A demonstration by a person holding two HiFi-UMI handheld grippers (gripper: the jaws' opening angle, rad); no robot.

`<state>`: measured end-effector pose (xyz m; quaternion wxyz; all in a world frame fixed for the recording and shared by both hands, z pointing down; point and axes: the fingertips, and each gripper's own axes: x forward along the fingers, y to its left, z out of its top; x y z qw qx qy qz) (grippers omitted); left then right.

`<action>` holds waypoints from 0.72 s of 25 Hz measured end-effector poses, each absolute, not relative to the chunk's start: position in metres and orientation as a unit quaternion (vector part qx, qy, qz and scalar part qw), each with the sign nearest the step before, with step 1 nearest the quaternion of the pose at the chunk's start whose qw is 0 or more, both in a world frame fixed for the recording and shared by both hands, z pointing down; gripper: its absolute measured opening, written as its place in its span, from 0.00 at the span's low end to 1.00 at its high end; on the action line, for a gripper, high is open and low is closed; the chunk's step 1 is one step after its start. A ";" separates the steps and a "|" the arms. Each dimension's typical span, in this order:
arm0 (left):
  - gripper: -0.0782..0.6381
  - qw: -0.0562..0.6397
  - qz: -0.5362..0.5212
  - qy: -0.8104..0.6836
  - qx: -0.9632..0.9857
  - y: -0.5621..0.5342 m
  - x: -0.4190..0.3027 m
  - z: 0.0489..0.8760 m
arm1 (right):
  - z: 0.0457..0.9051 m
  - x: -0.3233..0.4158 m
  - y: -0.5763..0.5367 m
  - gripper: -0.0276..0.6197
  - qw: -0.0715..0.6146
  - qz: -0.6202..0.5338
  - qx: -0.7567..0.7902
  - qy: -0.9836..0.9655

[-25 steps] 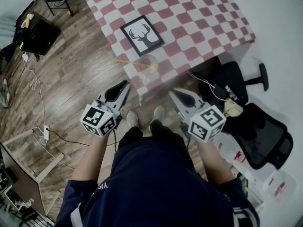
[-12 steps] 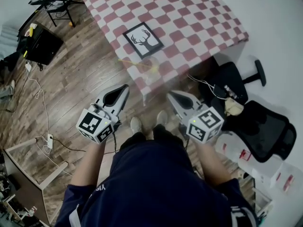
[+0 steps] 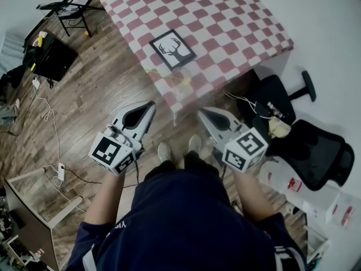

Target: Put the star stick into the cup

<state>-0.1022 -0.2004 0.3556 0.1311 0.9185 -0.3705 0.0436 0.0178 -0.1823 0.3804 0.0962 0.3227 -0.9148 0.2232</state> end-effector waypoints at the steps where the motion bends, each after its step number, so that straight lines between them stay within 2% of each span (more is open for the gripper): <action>1: 0.15 0.131 0.043 -0.370 0.919 -0.199 -0.102 0.354 | 0.378 0.017 -0.182 0.07 0.095 0.221 0.322 -0.916; 18: 0.15 0.133 0.044 -0.373 0.917 -0.199 -0.092 0.356 | 0.373 0.014 -0.184 0.07 0.097 0.212 0.302 -0.924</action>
